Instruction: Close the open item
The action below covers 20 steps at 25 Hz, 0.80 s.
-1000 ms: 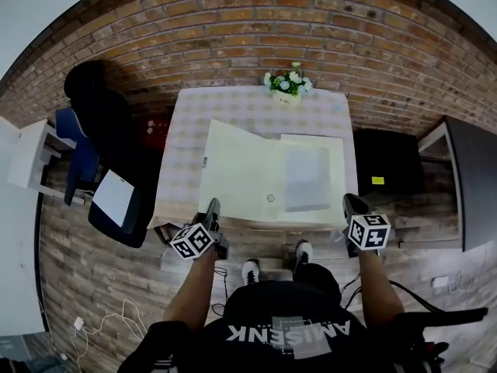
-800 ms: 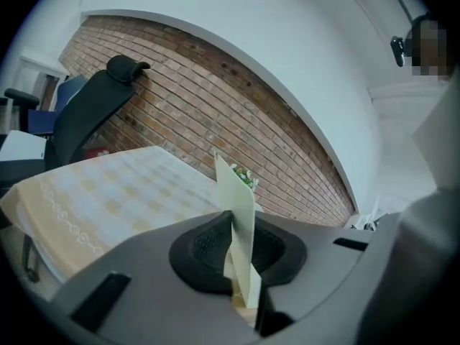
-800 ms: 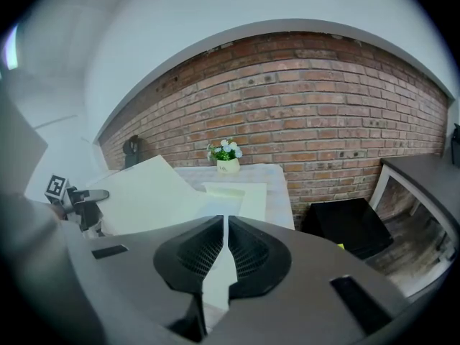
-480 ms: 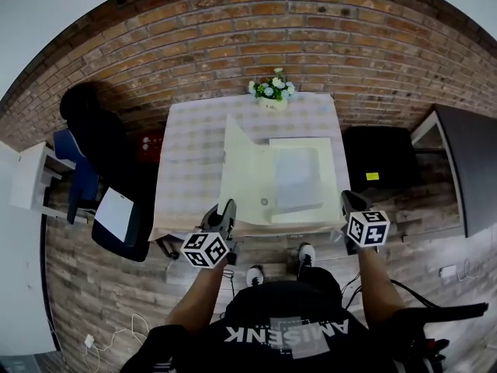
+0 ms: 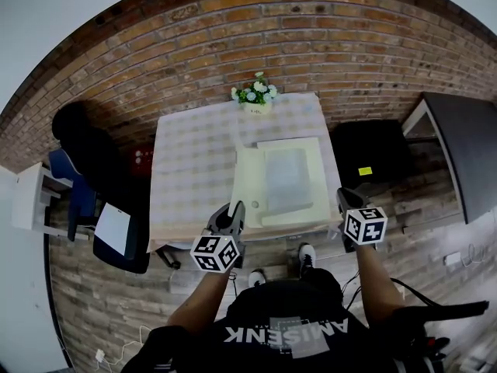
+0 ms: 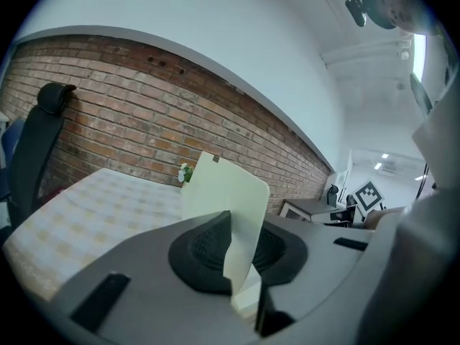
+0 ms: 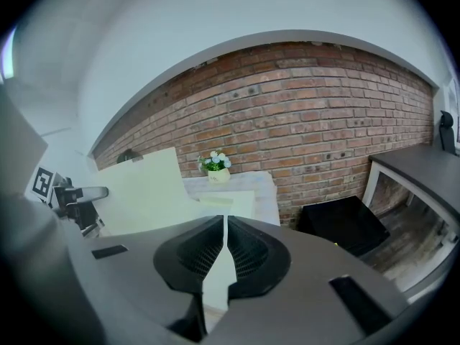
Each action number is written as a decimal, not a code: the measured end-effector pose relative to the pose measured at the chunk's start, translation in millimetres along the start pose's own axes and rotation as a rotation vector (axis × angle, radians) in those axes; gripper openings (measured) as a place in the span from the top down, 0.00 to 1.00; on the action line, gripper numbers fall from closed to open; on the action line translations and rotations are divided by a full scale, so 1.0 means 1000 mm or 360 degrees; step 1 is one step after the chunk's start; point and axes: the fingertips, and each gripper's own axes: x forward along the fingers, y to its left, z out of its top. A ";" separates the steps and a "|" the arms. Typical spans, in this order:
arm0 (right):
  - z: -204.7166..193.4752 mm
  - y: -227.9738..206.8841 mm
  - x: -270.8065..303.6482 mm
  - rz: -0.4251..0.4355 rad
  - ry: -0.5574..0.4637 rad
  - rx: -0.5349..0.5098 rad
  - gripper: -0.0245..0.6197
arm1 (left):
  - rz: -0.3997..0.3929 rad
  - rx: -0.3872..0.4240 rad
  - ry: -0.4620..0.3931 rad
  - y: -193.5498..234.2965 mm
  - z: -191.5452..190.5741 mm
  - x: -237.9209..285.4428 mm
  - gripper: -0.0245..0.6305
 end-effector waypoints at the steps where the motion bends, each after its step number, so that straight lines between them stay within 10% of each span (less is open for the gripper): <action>1: 0.001 -0.002 -0.001 -0.0002 -0.0003 0.0005 0.89 | -0.0006 0.0024 0.0013 -0.006 0.000 0.004 0.90; 20: 0.004 -0.038 -0.005 0.0006 -0.0012 0.0053 0.89 | -0.0277 0.0433 0.0378 -0.129 -0.054 0.086 0.88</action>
